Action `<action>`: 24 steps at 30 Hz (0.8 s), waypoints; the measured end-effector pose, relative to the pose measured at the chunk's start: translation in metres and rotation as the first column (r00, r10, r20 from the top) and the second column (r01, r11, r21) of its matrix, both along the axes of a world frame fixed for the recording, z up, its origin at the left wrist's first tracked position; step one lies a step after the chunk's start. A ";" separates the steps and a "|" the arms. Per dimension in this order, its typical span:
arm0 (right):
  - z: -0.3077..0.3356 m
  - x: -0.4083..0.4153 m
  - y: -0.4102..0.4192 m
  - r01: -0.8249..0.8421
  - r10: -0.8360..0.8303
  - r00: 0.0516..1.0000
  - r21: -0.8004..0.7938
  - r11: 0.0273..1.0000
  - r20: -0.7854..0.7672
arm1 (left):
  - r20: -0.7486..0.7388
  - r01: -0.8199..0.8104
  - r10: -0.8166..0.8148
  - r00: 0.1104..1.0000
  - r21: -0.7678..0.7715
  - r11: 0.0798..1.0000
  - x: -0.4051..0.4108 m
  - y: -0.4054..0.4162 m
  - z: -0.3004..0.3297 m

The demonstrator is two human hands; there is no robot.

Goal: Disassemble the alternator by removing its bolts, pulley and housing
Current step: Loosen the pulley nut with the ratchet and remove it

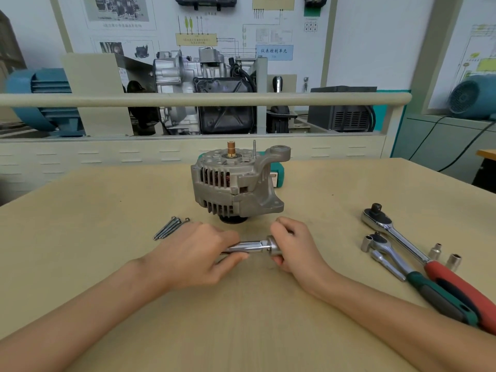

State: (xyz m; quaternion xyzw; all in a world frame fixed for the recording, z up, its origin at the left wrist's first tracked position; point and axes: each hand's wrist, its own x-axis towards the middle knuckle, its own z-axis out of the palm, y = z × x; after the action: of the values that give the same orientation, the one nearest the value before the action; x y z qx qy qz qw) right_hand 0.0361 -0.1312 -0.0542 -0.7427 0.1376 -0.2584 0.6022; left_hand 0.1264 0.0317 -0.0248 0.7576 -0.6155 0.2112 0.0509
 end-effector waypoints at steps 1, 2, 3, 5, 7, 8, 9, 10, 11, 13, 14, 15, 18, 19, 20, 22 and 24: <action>0.000 0.000 -0.001 -0.002 0.002 1.000 -0.003 1.000 0.003 | -0.043 -0.008 0.008 0.999 -0.002 1.000 0.001 -0.001 0.000; 0.000 -0.001 -0.002 -0.005 0.005 1.000 0.002 1.000 0.001 | -0.076 -0.010 0.011 0.997 0.007 1.000 0.000 -0.002 0.001; 0.000 -0.001 -0.002 -0.006 0.006 1.000 0.010 1.000 0.000 | -0.089 -0.018 0.021 0.996 0.031 0.999 0.000 -0.002 0.002; -0.001 0.000 -0.002 0.002 -0.002 1.000 0.007 1.000 -0.012 | -0.049 -0.063 0.066 0.997 0.060 0.996 -0.002 -0.005 0.003; -0.001 0.000 -0.004 0.006 -0.006 1.000 0.029 1.000 -0.024 | 0.022 -0.114 0.113 0.993 0.097 0.989 -0.007 -0.014 0.001; 0.001 0.000 -0.004 0.011 -0.010 1.000 0.056 0.998 -0.021 | 0.055 -0.127 0.122 0.991 0.110 0.986 -0.009 -0.018 0.001; 0.000 0.000 -0.005 0.019 -0.017 1.000 0.081 0.997 -0.018 | 0.076 -0.136 0.128 0.989 0.113 0.984 -0.010 -0.022 0.001; 0.001 0.001 -0.007 0.028 -0.027 1.000 0.099 0.995 -0.011 | 0.089 -0.140 0.130 0.987 0.107 0.984 -0.009 -0.025 0.003; 0.001 0.002 -0.007 0.036 -0.035 0.999 0.114 0.993 -0.012 | 0.093 -0.139 0.129 0.987 0.106 0.985 -0.007 -0.027 0.005; 0.002 0.002 -0.005 0.046 -0.042 0.999 0.135 0.990 -0.032 | 0.062 -0.137 0.131 0.989 0.112 0.984 -0.004 -0.026 0.008; 0.003 0.003 -0.005 0.048 -0.043 0.998 0.158 0.986 -0.037 | 0.040 -0.149 0.145 0.989 0.116 0.982 -0.004 -0.026 0.009; 0.004 0.003 -0.006 0.047 -0.040 0.998 0.203 0.978 -0.038 | 0.010 -0.157 0.157 0.988 0.115 0.981 -0.005 -0.027 0.010; 0.008 0.001 -0.008 -0.082 0.075 0.997 0.447 0.891 0.033 | -0.254 -0.144 0.131 0.958 -0.035 0.989 -0.011 -0.033 0.008; 0.010 0.000 -0.007 -0.163 0.140 0.987 0.533 0.831 0.084 | -0.375 -0.139 0.087 0.923 -0.114 0.984 -0.013 -0.034 0.006; 0.010 0.000 -0.005 -0.222 0.185 0.975 0.599 0.769 0.123 | -0.473 -0.134 0.041 0.880 -0.165 0.977 -0.016 -0.036 0.006; 0.009 0.001 0.000 -0.272 0.217 0.962 0.645 0.714 0.164 | -0.608 -0.121 -0.027 0.793 -0.201 0.972 -0.021 -0.037 0.003; 0.010 0.003 0.004 -0.220 0.140 0.975 0.676 0.703 0.172 | -0.700 -0.130 -0.107 0.706 -0.276 0.952 -0.024 -0.032 0.005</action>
State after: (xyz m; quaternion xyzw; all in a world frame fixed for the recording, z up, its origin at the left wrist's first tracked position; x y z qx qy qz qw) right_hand 0.0390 -0.1267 -0.0437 -0.4592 0.1181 -0.1676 0.8644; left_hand 0.1027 0.0000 -0.0202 0.7669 -0.5036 -0.0028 0.3978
